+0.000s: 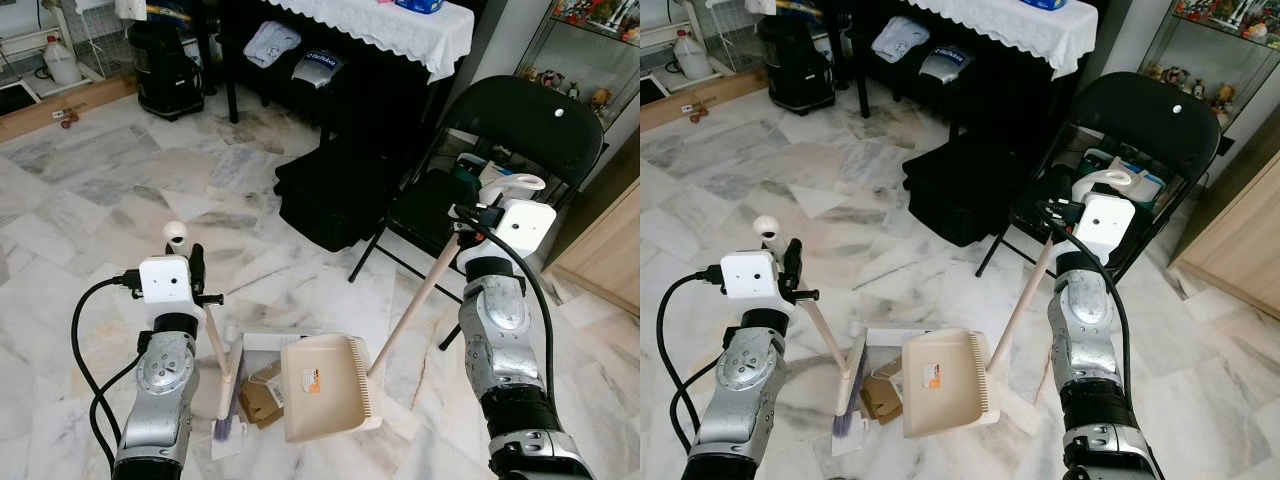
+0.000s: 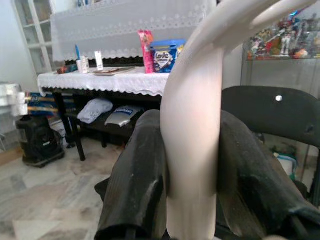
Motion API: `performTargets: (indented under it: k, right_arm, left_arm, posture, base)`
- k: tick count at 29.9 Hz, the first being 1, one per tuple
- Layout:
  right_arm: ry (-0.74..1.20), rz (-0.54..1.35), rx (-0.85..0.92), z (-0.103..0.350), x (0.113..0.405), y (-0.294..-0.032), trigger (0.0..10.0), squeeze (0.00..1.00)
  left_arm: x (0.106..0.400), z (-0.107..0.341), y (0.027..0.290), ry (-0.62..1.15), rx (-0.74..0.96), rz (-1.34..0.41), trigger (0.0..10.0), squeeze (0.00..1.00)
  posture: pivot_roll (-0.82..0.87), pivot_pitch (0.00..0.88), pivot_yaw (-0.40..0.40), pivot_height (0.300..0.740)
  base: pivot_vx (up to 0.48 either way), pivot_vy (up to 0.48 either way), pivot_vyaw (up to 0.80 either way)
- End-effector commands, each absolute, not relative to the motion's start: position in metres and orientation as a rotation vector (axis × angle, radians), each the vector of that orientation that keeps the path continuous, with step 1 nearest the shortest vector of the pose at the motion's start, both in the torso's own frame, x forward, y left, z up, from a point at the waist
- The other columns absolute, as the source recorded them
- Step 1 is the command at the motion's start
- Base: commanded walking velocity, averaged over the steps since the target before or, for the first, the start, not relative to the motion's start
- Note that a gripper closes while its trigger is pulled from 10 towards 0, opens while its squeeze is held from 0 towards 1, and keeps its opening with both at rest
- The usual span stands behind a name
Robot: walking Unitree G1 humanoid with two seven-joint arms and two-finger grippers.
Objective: Sweep floor
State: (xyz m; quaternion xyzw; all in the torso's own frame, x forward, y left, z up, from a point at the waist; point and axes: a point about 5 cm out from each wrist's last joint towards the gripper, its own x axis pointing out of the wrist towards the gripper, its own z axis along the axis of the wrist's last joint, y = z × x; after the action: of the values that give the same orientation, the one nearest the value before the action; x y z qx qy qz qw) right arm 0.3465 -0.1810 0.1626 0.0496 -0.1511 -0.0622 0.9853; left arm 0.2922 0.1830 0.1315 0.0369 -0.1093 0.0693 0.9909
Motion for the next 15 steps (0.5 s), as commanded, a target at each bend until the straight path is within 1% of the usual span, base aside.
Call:
performTargets:
  k: [1, 12, 13, 15]
  right_arm:
    - [-0.348, -0.133, 0.108, 0.1728, 0.3467, -0.1843, 10.0, 0.00]
    - [-0.356, -0.127, 0.097, 0.1731, 0.3461, -0.1839, 10.0, 0.00]
    - [-0.354, -0.129, 0.097, 0.1730, 0.3461, -0.1843, 10.0, 0.00]
    - [-0.353, -0.132, 0.097, 0.1729, 0.3459, -0.1853, 10.0, 0.00]
  left_arm:
    - [0.2938, 0.1424, 0.1798, -0.268, 0.075, 0.129, 10.0, 0.00]
    - [0.2940, 0.1433, 0.1798, -0.271, 0.073, 0.130, 10.0, 0.00]
    - [0.2940, 0.1433, 0.1798, -0.272, 0.073, 0.130, 10.0, 0.00]
    - [0.2940, 0.1434, 0.1798, -0.273, 0.072, 0.130, 10.0, 0.00]
  posture:
    - [0.09, 0.096, -0.113, 0.740]
    - [0.09, 0.103, -0.114, 0.740]
    - [0.09, 0.103, -0.114, 0.740]
    - [0.09, 0.105, -0.113, 0.740]
  base:
    - [0.289, 0.000, -0.55]
    - [0.288, 0.000, 0.00]
    - [0.244, 0.000, 0.00]
    - [0.000, 0.000, 0.00]
